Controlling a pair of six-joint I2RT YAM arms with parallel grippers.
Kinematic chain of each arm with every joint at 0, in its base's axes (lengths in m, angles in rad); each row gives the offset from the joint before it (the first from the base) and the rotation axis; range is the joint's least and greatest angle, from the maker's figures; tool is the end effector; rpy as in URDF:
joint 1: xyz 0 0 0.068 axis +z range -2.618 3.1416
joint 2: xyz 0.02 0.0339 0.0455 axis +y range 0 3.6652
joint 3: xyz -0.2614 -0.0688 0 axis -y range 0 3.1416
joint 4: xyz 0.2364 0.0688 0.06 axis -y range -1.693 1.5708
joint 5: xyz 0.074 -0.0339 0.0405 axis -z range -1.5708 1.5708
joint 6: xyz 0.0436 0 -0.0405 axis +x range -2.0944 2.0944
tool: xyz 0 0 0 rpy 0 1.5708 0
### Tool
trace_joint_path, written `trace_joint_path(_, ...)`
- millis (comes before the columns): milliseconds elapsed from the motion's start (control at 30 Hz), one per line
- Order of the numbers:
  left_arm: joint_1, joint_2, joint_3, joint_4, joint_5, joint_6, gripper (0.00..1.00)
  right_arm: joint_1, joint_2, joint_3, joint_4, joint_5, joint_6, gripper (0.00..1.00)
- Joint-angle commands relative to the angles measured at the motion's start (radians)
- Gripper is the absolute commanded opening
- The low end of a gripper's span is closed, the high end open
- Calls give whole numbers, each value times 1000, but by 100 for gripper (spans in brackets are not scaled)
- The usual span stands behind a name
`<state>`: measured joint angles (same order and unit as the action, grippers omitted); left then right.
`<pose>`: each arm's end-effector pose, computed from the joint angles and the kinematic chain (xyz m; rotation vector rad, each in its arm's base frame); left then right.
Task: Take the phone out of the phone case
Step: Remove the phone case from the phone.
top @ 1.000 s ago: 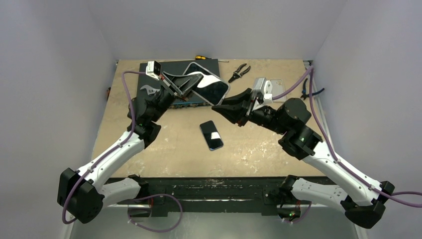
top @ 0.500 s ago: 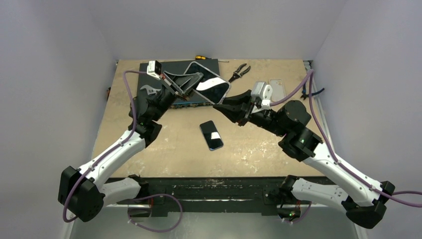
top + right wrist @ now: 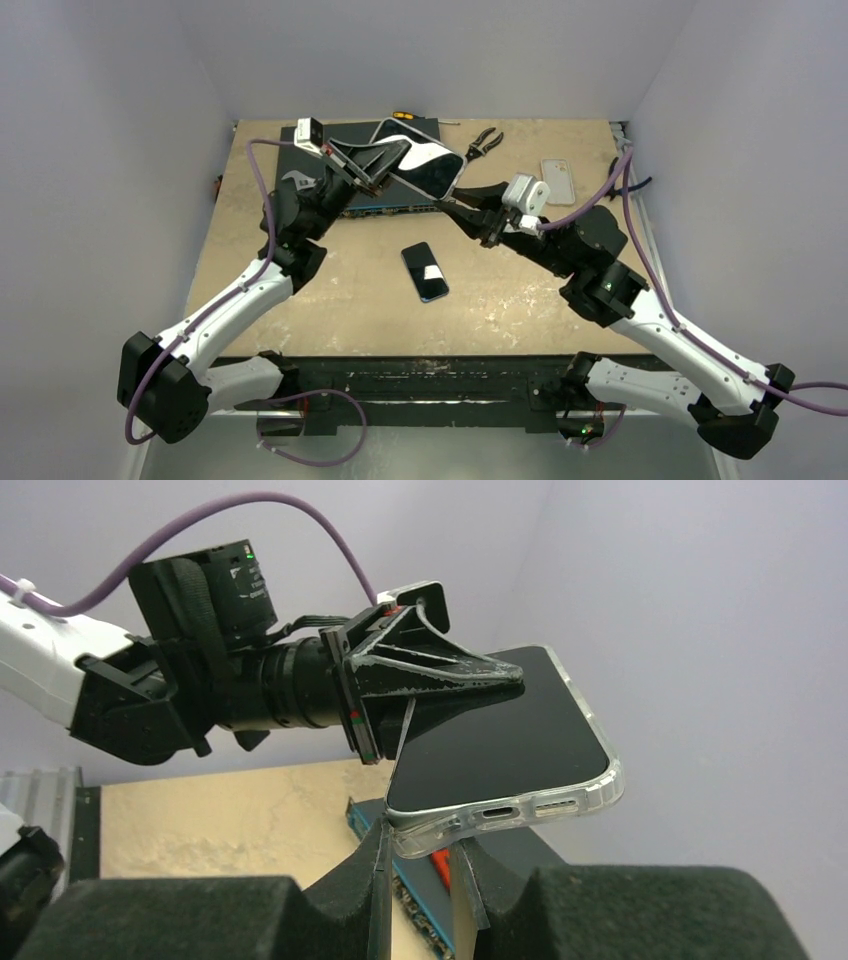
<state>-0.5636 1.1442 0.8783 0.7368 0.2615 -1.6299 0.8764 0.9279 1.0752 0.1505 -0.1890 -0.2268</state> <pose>0.2131 -0.1480 0.3999 -0.4395 1.3180 -2.0532 0.1217 0.1589 0.4510 -0.8217 1.0180 0.6768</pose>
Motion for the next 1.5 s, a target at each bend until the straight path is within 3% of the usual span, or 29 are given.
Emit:
trace_joint_path(0, -83, 37, -56, -296, 346, 232, 0, -13, -24, 60, 477, 178, -206, 0)
trace_joint_path(800, -142, 47, -33, -328, 376, 288, 0, 45, 13, 24, 620, 277, -517, 0)
trace_joint_path(1067, -127, -19, -46, -225, 283, 249, 0, 50, -21, -15, 528, 286, -465, 0)
trace_joint_path(1233, -76, -74, -32, -158, 185, 216, 0, 50, -51, -64, 404, 455, -288, 0)
trace_joint_path(1333, -57, -103, -20, -123, 135, 218, 0, 50, -57, -75, 275, 571, -106, 18)
trace_joint_path(1467, -48, -149, 0, -117, 64, 268, 0, 43, -78, -70, 102, 714, 173, 54)
